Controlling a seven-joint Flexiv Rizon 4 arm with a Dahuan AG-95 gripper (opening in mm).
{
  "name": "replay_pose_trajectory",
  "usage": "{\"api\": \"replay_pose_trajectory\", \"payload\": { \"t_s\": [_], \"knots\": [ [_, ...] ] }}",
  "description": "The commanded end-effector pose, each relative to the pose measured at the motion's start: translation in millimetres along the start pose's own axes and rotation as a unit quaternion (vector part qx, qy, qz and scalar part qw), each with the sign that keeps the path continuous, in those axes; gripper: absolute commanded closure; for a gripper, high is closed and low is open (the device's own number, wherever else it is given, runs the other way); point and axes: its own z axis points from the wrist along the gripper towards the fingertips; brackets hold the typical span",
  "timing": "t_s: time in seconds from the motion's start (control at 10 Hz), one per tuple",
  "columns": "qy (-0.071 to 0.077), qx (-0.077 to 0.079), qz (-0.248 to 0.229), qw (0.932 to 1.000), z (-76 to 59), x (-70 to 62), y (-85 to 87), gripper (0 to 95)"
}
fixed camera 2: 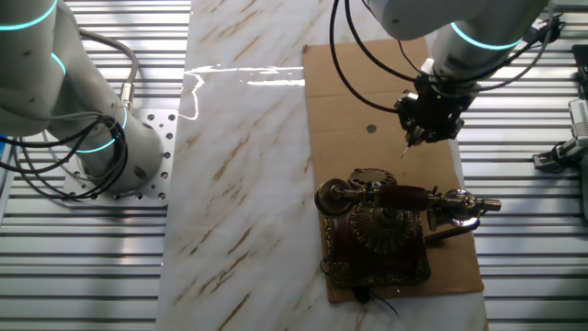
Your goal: Dial a number on an old rotary phone
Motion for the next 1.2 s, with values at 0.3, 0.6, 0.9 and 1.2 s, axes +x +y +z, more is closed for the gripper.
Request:
{"api": "replay_pose_trajectory", "payload": {
  "t_s": [0.3,0.6,0.9,1.2],
  "knots": [
    [-0.032,-0.008,0.017,0.9993,-35.3,5.1,16.4,95.0],
    [-0.068,0.007,0.022,0.9974,-62.1,11.2,34.6,95.0],
    [-0.078,0.007,0.016,0.9968,-71.4,16.4,37.9,95.0],
    [-0.073,0.010,-0.013,0.9972,-88.0,30.3,37.6,95.0]
  ]
}}
